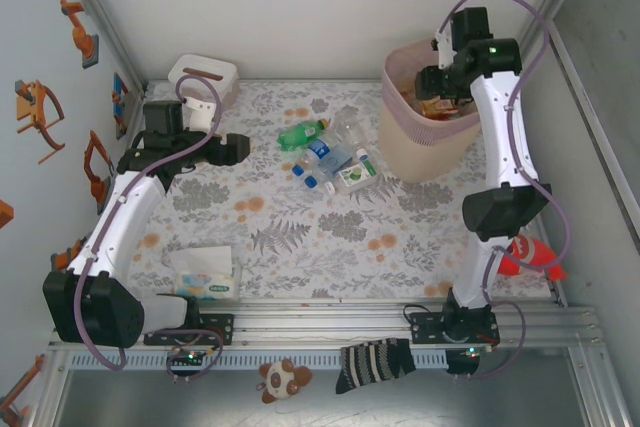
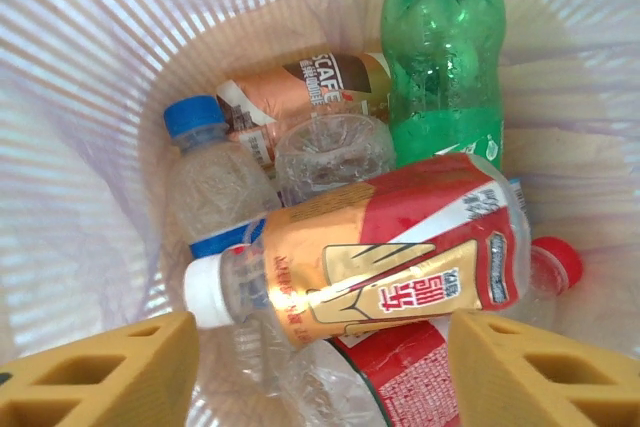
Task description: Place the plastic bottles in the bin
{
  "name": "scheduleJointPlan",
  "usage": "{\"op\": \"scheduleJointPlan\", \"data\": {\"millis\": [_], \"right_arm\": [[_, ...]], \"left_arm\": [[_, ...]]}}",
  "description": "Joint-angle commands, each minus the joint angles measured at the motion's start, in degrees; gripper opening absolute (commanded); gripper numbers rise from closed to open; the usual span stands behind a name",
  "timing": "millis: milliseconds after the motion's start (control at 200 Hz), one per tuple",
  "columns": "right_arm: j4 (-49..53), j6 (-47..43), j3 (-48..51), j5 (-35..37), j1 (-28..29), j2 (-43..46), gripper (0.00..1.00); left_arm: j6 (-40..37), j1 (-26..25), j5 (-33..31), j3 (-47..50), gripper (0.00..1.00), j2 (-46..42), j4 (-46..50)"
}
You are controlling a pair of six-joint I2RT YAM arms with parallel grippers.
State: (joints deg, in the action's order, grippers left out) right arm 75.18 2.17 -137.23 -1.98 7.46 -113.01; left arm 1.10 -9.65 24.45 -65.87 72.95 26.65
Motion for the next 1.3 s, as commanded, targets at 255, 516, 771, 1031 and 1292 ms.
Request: {"op": "scheduleJointPlan", "data": {"millis": [255,516,771,1031,1292], "right_arm": [[-2.3,0.9,1.7,-2.0,0.1,-1.8,0.37],[-3.6,1.0,9.8,-0.8,-1.1,-4.9,0.28],[-4.6,2.8,12.0,-3.0,-1.2,-4.7,0.25],[-2.4,4.7,2.4,-1.7,0.3,-1.3,0.27],[-1.9,5.8,-1.1,-0.2,3.8,3.4,0.28]], "left_arm": [[-0.1,0.3,0.2,-0.5,0.86,-0.3,0.4],[-0.2,0.3,0.2,-0.6,0.86,-0.6,0.6],[-0.2,0.4,0.3,-0.6,0.86,-0.7,0.5],[-0.1,0.5,0.5,-0.6,0.86,-0.8,0.4],[-0.1,0.5,0.7,-0.6,0.86,-0.6,0.3]]}}
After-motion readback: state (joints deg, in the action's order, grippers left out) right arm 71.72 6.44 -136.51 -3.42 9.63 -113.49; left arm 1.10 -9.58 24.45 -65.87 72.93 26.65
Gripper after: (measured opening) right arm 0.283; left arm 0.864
